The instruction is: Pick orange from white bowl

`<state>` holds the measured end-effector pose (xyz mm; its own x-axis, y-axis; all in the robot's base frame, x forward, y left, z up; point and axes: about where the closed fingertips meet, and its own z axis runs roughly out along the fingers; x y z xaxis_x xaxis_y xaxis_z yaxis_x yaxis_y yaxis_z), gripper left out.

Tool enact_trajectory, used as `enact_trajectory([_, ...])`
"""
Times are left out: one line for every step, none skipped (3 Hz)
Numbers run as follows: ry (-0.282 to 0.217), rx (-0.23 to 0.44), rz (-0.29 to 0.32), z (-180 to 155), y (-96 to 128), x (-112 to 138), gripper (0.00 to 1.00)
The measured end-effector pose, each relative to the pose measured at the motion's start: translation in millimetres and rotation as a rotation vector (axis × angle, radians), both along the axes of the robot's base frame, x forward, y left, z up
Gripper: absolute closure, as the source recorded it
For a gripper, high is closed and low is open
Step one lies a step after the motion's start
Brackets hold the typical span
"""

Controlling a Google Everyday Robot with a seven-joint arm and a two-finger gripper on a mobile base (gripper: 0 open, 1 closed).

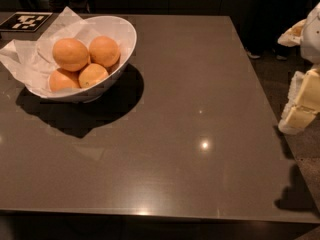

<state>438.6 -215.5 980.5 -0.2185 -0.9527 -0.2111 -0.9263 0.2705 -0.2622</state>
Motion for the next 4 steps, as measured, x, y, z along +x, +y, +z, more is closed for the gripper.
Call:
enact_trajectory([-0.002, 0.001, 0.003, 2, 2, 0, 0.00])
enact_trajectory([0.020, -0.034, 0.049, 7, 31, 6, 0.00])
enact_trajectory([0.042, -0.093, 0.123, 11, 81, 17, 0.00])
enact_trajectory([0.043, -0.111, 0.217, 19, 123, 26, 0.00])
